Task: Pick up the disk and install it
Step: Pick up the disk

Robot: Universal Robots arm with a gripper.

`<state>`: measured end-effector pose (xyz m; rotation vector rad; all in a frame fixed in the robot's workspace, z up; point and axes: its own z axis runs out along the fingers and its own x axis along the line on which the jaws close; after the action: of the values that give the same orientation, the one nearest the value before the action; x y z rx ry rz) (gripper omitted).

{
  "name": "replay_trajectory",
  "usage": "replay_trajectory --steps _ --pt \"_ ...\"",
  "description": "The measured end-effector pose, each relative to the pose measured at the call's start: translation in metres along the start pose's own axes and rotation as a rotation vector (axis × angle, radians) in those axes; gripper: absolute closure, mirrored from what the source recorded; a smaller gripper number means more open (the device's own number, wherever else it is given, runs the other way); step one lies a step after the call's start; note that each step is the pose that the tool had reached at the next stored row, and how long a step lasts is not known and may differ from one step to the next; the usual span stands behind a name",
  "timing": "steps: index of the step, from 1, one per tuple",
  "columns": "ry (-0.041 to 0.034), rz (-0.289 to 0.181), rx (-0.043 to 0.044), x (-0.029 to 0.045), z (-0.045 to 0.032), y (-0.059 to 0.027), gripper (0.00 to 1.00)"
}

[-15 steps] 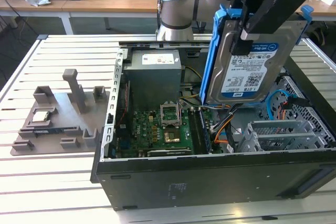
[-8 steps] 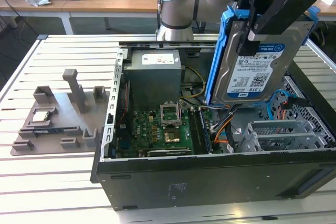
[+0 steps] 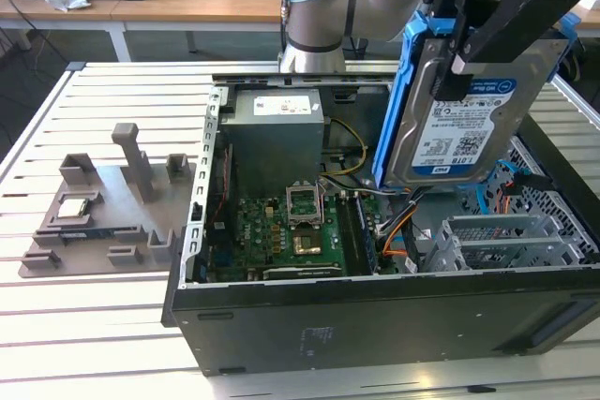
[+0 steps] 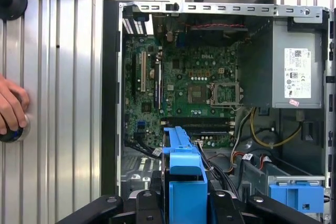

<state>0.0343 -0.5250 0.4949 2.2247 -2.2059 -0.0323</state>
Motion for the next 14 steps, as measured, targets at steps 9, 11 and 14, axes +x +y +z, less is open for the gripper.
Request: replay_trajectory --steps 9,11,14 --pt "0.0000 0.000 -0.0011 0.0043 0.0014 -0.0163 0.64" --pt "0.0001 0.000 -0.0011 0.0050 0.0017 -0.0182 0.64" --pt "0.0000 0.000 -0.0011 0.0067 0.0022 -0.0218 0.64"
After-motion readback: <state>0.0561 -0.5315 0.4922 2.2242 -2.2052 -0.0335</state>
